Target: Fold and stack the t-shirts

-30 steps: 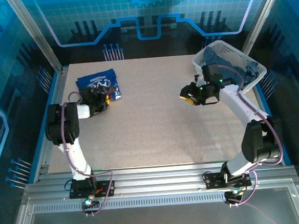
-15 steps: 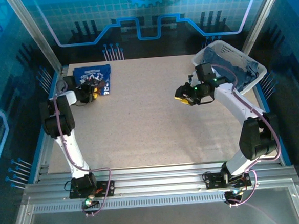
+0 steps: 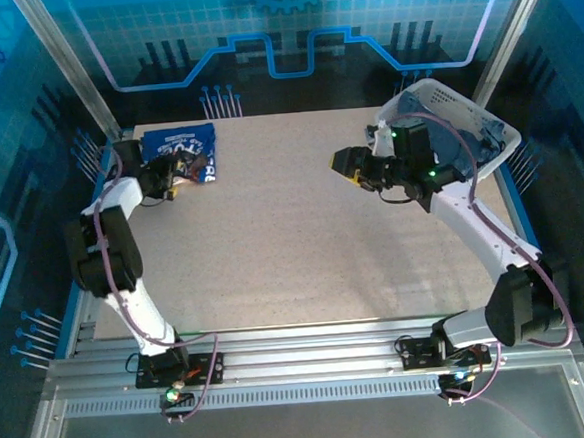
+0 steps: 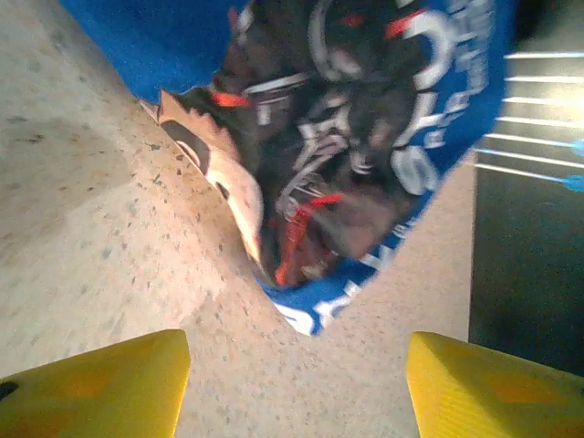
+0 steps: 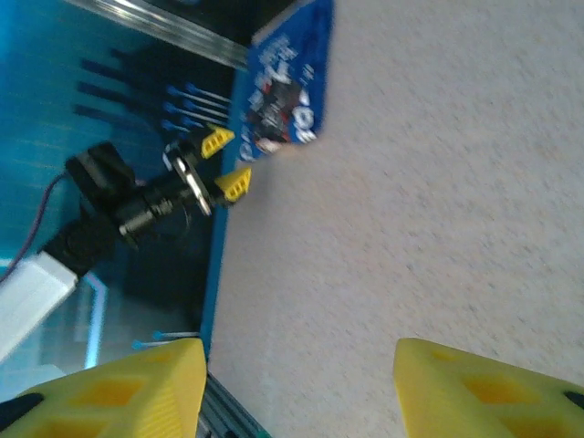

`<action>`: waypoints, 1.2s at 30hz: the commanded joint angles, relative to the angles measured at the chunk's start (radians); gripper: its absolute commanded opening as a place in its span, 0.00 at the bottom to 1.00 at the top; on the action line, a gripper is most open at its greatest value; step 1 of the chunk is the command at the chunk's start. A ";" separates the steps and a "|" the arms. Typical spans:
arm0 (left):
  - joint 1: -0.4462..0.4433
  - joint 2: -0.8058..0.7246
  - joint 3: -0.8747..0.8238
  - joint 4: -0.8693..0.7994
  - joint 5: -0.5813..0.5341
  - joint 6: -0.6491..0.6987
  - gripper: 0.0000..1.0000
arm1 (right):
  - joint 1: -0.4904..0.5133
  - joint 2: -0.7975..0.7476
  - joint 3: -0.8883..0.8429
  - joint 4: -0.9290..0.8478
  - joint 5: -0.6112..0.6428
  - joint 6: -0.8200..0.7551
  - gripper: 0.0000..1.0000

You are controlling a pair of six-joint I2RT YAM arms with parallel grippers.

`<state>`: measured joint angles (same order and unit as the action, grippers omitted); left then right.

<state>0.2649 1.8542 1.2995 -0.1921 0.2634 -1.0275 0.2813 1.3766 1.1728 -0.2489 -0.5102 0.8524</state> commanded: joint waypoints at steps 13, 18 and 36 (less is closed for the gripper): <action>-0.133 -0.623 -0.270 -0.096 -0.232 0.147 0.99 | -0.011 -0.127 0.189 -0.332 0.270 -0.136 1.00; -0.251 -0.800 -0.282 -0.366 -0.585 0.210 0.99 | -0.003 -0.200 0.213 -0.469 0.469 -0.213 1.00; -0.352 -1.012 -1.059 0.428 -0.684 0.830 0.99 | -0.010 -0.280 -0.617 0.290 1.087 -0.656 1.00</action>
<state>-0.0818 0.7757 0.2512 -0.0319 -0.4755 -0.2611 0.2913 1.0710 0.5964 -0.2317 0.5194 0.3069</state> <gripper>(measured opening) 0.988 0.998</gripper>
